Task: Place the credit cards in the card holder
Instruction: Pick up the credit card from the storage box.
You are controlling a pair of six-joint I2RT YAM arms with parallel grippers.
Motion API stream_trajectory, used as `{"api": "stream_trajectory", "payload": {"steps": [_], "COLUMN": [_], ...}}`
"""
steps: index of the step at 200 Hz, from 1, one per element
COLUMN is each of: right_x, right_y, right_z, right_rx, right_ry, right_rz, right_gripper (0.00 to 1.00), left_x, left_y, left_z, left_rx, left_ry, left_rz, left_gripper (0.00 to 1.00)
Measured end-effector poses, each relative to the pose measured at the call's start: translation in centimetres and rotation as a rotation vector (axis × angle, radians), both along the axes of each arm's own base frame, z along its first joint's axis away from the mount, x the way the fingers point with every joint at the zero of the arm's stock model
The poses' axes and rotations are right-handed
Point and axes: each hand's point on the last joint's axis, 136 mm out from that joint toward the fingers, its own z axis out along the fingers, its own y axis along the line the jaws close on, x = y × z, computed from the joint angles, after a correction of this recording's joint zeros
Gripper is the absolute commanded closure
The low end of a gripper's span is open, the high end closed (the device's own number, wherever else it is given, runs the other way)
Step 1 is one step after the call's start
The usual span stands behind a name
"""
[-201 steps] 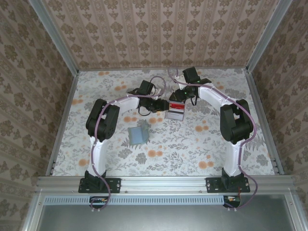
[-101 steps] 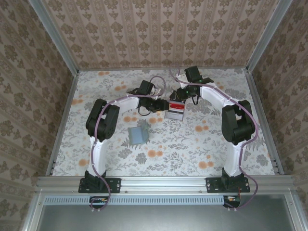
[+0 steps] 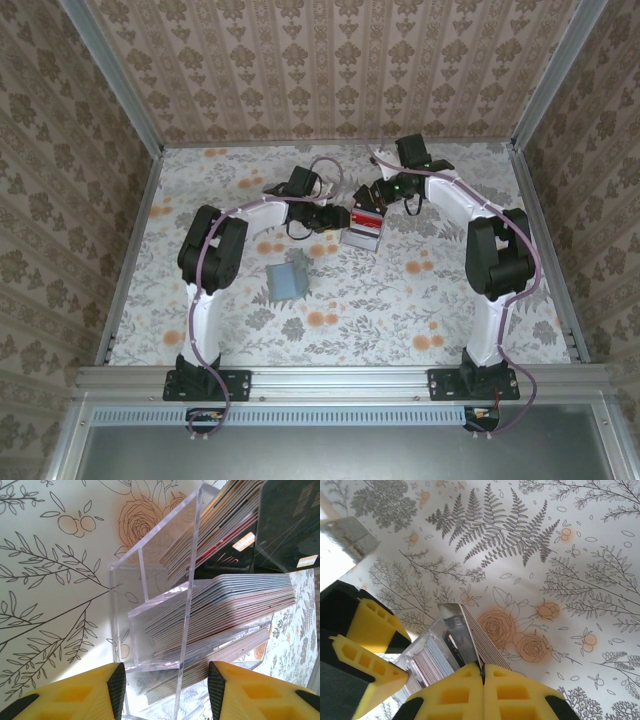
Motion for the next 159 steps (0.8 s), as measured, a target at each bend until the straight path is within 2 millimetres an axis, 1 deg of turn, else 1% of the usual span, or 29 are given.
{"api": "stream_trajectory", "payload": {"steps": [25, 65, 105, 126, 159], "right_x": [-0.1, 0.0, -0.2, -0.6, -1.2], "right_y": [0.3, -0.3, -0.9, -0.6, 0.2], "right_z": [0.7, 1.8, 2.3, 3.1, 4.7], "right_rx": [0.044, 0.094, 0.206, 0.281, 0.373], "right_ry": [-0.003, -0.015, 0.006, 0.015, 0.015], "right_rz": [0.005, -0.013, -0.054, -0.068, -0.069], "right_gripper": [0.97, 0.97, 0.98, 0.99, 0.99], "left_x": [0.0, 0.0, 0.0, -0.1, -1.0], "left_y": [0.0, 0.0, 0.0, 0.3, 1.3], "left_z": [0.0, 0.0, 0.1, 0.3, 0.5], "left_rx": [0.000, 0.000, -0.001, 0.015, 0.062], "left_ry": [0.000, 0.000, 0.003, 0.005, 0.038], "left_rz": [0.000, 0.000, 0.003, 0.012, 0.025], "left_gripper": [0.52, 0.52, 0.51, 0.50, 0.47]}}
